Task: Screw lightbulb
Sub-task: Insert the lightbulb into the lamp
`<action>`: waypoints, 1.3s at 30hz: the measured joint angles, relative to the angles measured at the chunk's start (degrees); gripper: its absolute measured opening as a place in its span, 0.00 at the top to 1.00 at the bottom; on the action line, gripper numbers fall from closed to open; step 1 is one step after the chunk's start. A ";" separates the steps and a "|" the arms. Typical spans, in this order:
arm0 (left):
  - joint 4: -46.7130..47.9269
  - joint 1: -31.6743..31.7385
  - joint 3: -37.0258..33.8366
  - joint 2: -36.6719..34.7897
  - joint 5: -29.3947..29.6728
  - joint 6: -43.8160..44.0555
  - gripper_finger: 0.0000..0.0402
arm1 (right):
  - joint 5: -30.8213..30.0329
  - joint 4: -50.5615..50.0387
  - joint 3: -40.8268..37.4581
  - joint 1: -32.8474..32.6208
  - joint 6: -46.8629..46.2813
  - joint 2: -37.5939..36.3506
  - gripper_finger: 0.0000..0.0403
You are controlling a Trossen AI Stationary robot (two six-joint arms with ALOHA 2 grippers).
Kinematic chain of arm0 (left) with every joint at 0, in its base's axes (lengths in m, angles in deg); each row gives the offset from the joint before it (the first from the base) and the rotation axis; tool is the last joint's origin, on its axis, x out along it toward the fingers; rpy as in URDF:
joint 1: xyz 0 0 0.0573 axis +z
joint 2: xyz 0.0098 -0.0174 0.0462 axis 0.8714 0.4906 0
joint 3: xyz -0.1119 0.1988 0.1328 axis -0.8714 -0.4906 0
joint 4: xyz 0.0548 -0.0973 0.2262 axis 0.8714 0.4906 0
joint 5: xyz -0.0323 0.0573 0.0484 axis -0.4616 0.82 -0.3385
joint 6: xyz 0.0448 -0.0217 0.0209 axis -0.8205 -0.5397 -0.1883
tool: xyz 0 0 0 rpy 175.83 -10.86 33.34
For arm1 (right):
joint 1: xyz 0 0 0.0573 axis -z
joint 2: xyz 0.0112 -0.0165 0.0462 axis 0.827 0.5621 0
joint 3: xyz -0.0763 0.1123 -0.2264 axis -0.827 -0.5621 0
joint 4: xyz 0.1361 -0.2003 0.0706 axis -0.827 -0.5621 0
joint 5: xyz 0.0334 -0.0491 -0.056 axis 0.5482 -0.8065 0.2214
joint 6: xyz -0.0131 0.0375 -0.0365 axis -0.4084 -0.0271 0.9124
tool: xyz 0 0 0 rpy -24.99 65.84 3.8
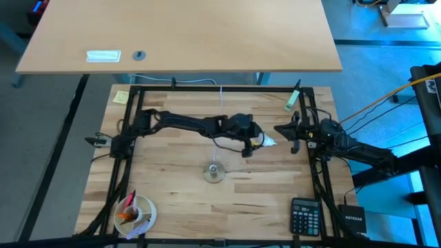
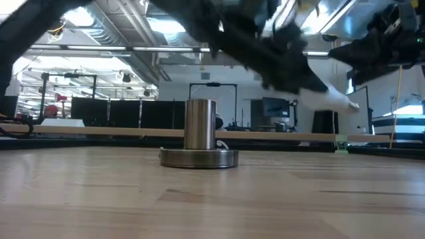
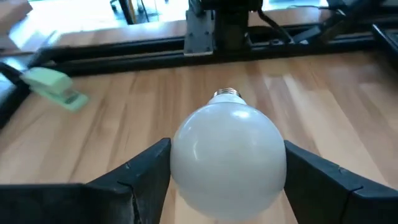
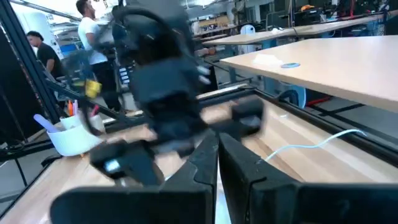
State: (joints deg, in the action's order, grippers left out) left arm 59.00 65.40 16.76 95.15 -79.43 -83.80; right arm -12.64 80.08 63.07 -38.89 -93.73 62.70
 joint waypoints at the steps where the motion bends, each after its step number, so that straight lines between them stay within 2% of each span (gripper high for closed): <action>1: 3.47 -0.55 0.00 -2.01 1.87 -1.49 0.37 | 0.47 0.23 0.59 0.00 0.01 0.00 0.95; 5: 16.85 -2.43 -0.02 -10.73 8.99 -5.22 0.37 | 0.61 -2.39 2.56 -0.01 1.50 -0.02 0.95; 11: 33.04 -5.56 -0.01 -24.12 12.34 -1.48 0.37 | 0.62 -4.43 5.00 -0.11 2.97 2.13 0.95; 15: 42.88 -8.57 0.04 -30.56 15.36 3.61 0.37 | 2.76 -1.05 5.89 -0.11 2.85 8.19 0.95; 21: 53.93 -13.15 0.02 -33.34 18.99 12.22 0.37 | 5.19 8.27 8.46 -0.21 2.47 20.23 0.95; 25: 56.66 -14.80 -0.19 -33.01 21.08 15.02 0.37 | 6.63 13.46 12.00 -3.04 2.48 29.54 0.95; 29: 53.09 -14.11 -3.54 -32.31 21.95 14.26 0.37 | 6.35 12.86 14.60 -7.93 3.37 38.41 0.95; 32: 49.03 -12.72 -5.93 -31.97 21.94 12.24 0.37 | 3.12 15.38 15.17 -11.69 4.46 43.80 0.95; 39: 42.98 -9.06 -7.91 -32.02 20.11 8.05 0.38 | -4.10 31.62 15.26 -16.72 6.65 55.76 0.95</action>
State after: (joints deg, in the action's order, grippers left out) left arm 101.98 56.34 8.85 63.14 -59.31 -75.75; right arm -16.74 111.70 78.34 -55.61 -87.08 118.46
